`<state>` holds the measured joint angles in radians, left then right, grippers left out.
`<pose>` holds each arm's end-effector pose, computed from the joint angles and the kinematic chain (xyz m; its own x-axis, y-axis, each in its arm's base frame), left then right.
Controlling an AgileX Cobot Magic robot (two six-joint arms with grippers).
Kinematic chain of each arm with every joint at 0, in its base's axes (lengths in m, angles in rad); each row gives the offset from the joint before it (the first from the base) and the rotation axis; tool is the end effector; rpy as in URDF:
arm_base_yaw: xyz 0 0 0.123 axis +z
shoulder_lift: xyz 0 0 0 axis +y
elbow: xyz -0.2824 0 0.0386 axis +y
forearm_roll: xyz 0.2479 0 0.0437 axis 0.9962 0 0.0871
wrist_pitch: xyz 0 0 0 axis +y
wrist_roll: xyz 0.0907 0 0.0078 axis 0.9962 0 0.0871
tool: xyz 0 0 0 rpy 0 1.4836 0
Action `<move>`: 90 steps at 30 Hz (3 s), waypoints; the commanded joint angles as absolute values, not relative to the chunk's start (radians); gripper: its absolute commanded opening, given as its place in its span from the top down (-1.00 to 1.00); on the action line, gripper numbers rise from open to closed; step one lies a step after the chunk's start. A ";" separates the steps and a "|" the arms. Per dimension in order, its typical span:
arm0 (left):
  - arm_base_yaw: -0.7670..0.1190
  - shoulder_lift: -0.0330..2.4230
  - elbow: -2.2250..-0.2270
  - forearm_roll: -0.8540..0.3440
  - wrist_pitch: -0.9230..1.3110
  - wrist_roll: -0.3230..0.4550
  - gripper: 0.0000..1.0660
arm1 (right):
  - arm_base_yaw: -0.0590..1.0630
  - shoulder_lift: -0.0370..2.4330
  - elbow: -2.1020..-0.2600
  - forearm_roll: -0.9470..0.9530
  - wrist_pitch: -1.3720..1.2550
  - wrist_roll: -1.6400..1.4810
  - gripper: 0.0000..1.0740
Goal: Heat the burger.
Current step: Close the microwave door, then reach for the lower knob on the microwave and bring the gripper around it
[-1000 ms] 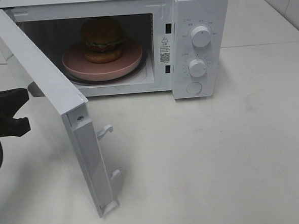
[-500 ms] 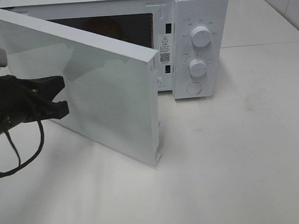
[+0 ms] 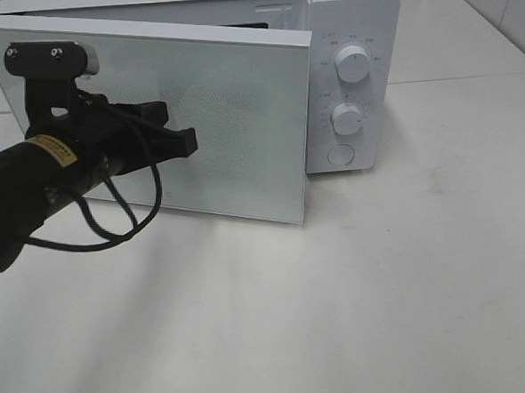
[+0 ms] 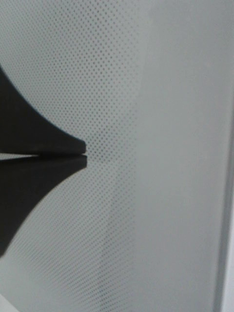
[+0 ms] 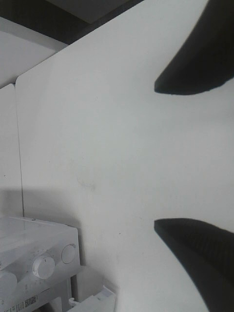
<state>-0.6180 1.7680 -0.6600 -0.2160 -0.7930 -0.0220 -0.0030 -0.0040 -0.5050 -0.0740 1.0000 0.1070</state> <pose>0.2773 -0.1801 0.1686 -0.2690 -0.0196 -0.9629 0.4112 0.9018 -0.1332 -0.0038 -0.0057 0.2837 -0.3869 0.0679 -0.9196 0.0863 0.9956 0.0372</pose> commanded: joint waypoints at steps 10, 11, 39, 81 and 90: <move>-0.695 1.912 -0.916 -0.490 -0.741 0.134 1.00 | -0.010 -0.033 -0.501 -0.078 0.995 0.108 -0.29; -0.695 1.912 -0.916 -0.490 -0.741 0.134 1.00 | -0.010 -0.033 -0.501 -0.078 0.995 0.108 -0.29; -0.668 2.028 -1.165 -0.553 -0.611 0.189 1.00 | -0.010 -0.033 -0.501 -0.078 0.995 0.108 -0.29; -0.762 1.583 -0.824 -0.261 0.427 0.204 -0.86 | -0.010 -0.033 -0.501 -0.078 0.995 0.108 -0.28; -0.542 1.476 -0.824 -0.148 0.650 0.081 -0.86 | -0.010 -0.033 -0.501 -0.078 0.995 0.108 -0.28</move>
<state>-0.5840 1.5010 -0.8260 -0.1680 0.5950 0.1060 -0.0030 -0.0040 -0.5050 -0.0740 1.0000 0.1070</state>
